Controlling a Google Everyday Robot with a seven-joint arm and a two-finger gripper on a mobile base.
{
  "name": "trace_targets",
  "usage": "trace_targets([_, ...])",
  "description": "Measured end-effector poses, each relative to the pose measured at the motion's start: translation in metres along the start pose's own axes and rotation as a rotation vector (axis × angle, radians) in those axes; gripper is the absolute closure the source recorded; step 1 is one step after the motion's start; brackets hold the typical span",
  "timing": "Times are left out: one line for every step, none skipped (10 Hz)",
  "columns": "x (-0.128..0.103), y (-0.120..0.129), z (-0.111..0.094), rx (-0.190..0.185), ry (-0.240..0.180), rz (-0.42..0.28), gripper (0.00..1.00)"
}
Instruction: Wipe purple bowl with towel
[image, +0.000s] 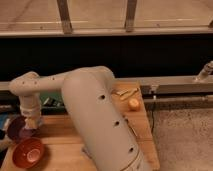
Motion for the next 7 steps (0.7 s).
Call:
trace_targets([-0.007, -0.004, -0.004, 0.007, 0.000, -0.004, 1.00])
trace_targets([-0.016, -0.006, -0.007, 0.012, 0.000, -0.016, 1.00])
trace_targets([-0.033, -0.006, -0.010, 0.020, 0.000, -0.043, 1.00])
trace_targets([-0.050, -0.001, -0.012, 0.027, 0.005, -0.081, 1.00])
trace_targets([-0.060, 0.006, -0.011, 0.030, 0.011, -0.109, 1.00])
trace_targets([-0.076, 0.019, -0.006, 0.030, 0.023, -0.155, 1.00])
trace_targets([-0.084, 0.027, -0.003, 0.029, 0.029, -0.183, 1.00])
